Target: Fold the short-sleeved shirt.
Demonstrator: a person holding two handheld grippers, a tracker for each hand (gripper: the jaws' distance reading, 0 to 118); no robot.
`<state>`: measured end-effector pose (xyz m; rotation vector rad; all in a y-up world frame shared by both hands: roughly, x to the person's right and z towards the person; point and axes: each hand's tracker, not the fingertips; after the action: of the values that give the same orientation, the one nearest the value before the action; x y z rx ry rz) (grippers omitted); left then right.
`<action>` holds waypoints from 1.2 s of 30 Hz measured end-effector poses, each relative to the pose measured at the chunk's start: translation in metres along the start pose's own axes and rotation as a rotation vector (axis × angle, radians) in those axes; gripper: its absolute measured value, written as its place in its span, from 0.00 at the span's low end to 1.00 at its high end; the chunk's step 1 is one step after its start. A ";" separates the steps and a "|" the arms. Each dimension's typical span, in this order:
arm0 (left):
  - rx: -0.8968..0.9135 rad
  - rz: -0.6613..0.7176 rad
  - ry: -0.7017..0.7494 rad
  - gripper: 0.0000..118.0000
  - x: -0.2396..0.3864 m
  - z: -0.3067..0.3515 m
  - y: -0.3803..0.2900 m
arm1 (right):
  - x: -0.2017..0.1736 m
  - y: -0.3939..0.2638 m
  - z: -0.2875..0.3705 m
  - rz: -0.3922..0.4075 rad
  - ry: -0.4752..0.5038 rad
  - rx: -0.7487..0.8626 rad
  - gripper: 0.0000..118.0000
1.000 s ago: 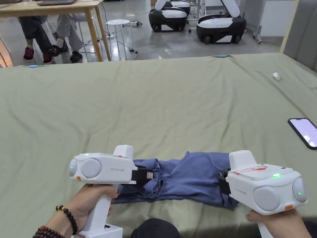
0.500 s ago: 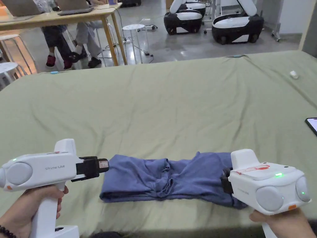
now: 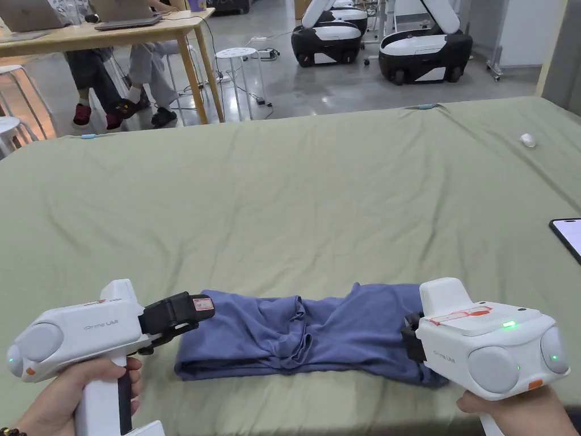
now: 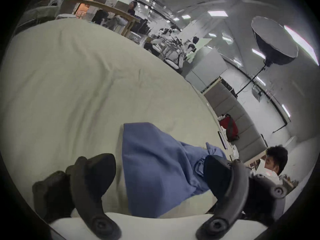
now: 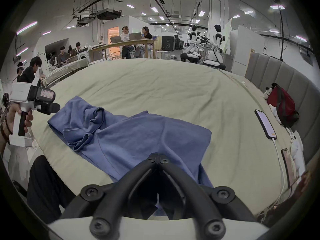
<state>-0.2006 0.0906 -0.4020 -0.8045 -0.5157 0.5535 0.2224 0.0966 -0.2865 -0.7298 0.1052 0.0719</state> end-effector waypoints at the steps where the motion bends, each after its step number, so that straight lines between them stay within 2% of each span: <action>1: -0.032 0.010 -0.002 0.90 0.001 -0.009 -0.001 | 0.001 -0.001 0.001 -0.001 0.000 -0.002 0.00; 5: -0.078 -0.017 0.003 0.85 0.010 -0.033 -0.017 | 0.003 -0.002 0.004 -0.003 -0.004 -0.001 0.00; 6: -0.077 -0.058 0.011 0.73 0.014 -0.038 -0.018 | 0.003 -0.002 0.005 -0.004 -0.005 -0.002 0.00; 7: -0.086 -0.081 0.000 0.48 0.019 -0.039 -0.019 | 0.002 -0.002 0.008 -0.004 -0.005 -0.004 0.00; 8: -0.088 -0.078 0.002 0.15 0.022 -0.040 -0.019 | 0.002 -0.002 0.008 -0.004 -0.007 -0.007 0.00; 13: -0.092 -0.109 0.019 0.16 0.029 -0.038 -0.021 | 0.001 -0.001 0.001 -0.002 -0.017 -0.015 0.00; 20: -0.041 -0.071 0.028 0.16 -0.006 0.000 -0.010 | 0.002 0.003 -0.004 -0.023 -0.039 -0.003 0.00; 24: 0.029 -0.021 0.099 0.16 -0.025 0.039 -0.005 | 0.002 0.005 -0.004 -0.021 -0.072 0.001 0.00; 29: 0.095 0.034 0.186 0.16 -0.067 0.075 0.009 | 0.002 0.003 -0.005 -0.029 -0.057 -0.002 0.00; 32: 0.085 0.049 0.172 0.16 -0.051 0.082 0.004 | -0.001 0.000 -0.009 -0.031 -0.049 -0.009 0.00; 36: 0.076 -0.041 0.136 0.16 0.000 0.077 -0.005 | -0.005 -0.002 -0.009 -0.027 -0.041 -0.015 0.00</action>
<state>-0.2471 0.1277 -0.3523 -0.7520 -0.3831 0.4742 0.2169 0.0888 -0.2913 -0.7446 0.0561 0.0619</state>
